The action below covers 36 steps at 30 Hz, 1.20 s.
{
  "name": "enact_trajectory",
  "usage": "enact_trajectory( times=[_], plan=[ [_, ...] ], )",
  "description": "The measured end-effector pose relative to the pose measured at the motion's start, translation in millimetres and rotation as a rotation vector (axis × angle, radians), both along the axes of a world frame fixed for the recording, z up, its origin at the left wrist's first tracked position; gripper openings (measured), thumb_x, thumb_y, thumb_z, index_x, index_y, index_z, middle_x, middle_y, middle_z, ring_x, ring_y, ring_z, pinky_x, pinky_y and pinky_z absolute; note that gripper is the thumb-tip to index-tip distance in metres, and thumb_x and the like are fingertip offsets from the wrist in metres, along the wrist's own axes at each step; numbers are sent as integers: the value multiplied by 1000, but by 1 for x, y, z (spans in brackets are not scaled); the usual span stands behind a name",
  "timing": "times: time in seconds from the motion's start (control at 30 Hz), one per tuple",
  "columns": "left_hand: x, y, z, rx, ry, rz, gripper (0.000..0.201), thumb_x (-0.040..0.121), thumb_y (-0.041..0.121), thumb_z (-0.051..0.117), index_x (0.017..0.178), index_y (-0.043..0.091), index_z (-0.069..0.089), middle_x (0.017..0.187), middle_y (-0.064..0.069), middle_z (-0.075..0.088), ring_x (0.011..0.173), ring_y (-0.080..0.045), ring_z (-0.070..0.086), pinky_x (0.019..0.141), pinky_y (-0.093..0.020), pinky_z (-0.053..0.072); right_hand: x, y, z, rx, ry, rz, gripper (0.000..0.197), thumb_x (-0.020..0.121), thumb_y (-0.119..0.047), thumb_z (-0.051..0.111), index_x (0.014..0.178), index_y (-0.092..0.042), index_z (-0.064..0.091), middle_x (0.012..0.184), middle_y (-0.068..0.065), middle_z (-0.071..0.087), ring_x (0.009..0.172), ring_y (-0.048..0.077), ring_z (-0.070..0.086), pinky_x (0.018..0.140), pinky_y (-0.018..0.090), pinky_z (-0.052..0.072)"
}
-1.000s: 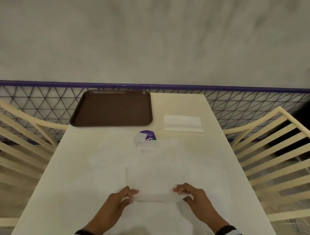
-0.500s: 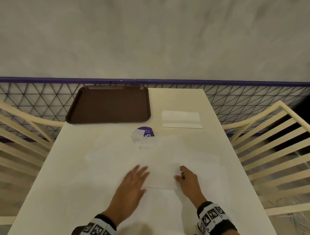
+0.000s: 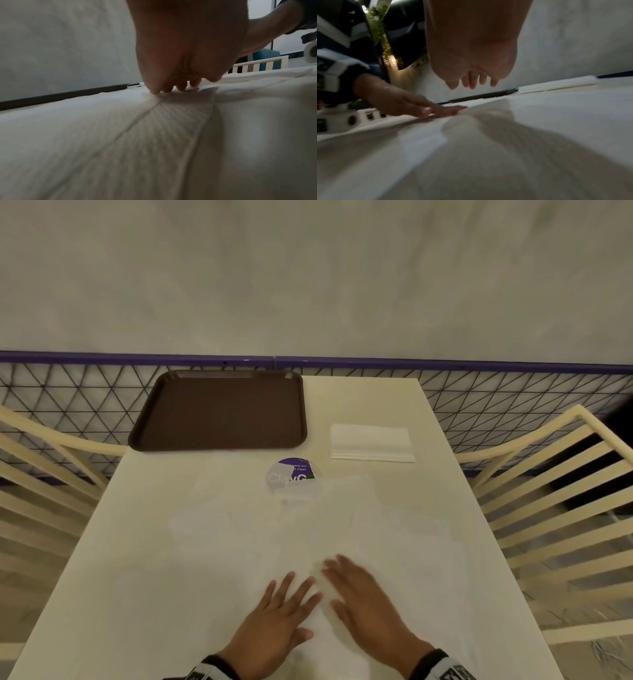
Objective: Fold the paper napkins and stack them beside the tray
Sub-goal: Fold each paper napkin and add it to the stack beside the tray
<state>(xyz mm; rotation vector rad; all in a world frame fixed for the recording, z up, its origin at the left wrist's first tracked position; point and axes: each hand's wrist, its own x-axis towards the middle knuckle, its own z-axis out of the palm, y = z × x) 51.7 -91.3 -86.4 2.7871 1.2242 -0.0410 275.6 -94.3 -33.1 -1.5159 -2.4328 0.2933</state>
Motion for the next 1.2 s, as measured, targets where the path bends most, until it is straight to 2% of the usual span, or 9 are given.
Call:
enact_trajectory(
  times=[0.27, 0.37, 0.5, 0.6, 0.67, 0.77, 0.93, 1.07, 1.2],
  plan=[
    [-27, -2, -5, -88, 97, 94, 56, 98, 45, 1, 149, 22, 2, 158, 4, -6, 145, -19, -7, 115, -31, -5, 35, -12, -40, -226, -335, 123, 56, 98, -49, 13, 147, -23, 8, 157, -2, -3, 144, 11, 2, 111, 32, 4],
    [-45, -2, 5, -78, 64, 162, 53, 100, 43, 2, 137, 27, 36, 158, 3, -3, 146, -17, -7, 116, -30, -3, 55, -17, -38, -252, -325, 40, 55, 98, -47, 10, 148, -23, 5, 158, -4, -4, 144, 8, -3, 113, 31, 2],
    [-45, 9, 34, 126, -64, 290, 65, 101, 41, 14, 83, 16, 72, 127, -5, 60, 143, -13, 19, 115, -18, 5, 61, -19, -40, -216, -402, -9, 56, 98, -46, 9, 148, -22, 3, 158, -4, -5, 144, 9, -4, 114, 30, -1],
    [-29, 41, 59, -82, -256, 365, 20, 78, 36, 68, 88, 18, 70, 114, 2, 66, 118, -14, 45, 90, -7, 37, 61, -16, -38, -268, -443, -2, 56, 98, -47, 9, 148, -22, 2, 158, -4, -5, 144, 10, -4, 114, 30, -2],
    [-10, 71, 62, -77, -207, 240, 57, 47, 42, 88, 97, 26, 65, 109, 8, 66, 109, -10, 49, 82, -17, 48, 61, -15, -37, -239, -495, -12, 57, 98, -47, 9, 148, -22, 1, 158, -3, -6, 144, 10, -5, 114, 30, -2],
    [18, 100, 77, -267, -45, 135, 79, 69, 38, 76, 136, 22, 38, 136, 4, 43, 125, -17, 40, 100, -30, 35, 55, -18, -34, -228, -547, -72, 57, 98, -46, 6, 148, -21, -1, 158, -2, -7, 144, 11, -7, 114, 30, -3],
    [34, 112, 78, -259, 197, 113, 69, 71, 44, 72, 126, 16, 41, 124, -3, 51, 114, -23, 41, 93, -33, 29, 58, -25, -35, -473, -474, -49, 56, 98, -46, 4, 148, -23, -2, 158, -4, -8, 144, 10, -6, 114, 29, -4],
    [23, 107, 79, -252, 52, 167, 47, 83, 42, 61, 125, 24, 51, 119, 2, 53, 113, -19, 43, 93, -29, 27, 59, -11, 3, -710, -303, 48, 53, 80, -71, -7, 131, -60, -15, 135, -48, -23, 133, -11, -20, 111, 18, -12],
    [3, 93, 82, -190, -276, 220, 9, 84, 35, 64, 93, 33, 64, 95, 14, 63, 90, -5, 50, 83, -18, 25, 56, -4, 17, -542, -65, -60, 76, 73, -79, 7, 141, -45, 10, 128, -58, -1, 127, -28, 5, 113, 22, 21]
  ],
)
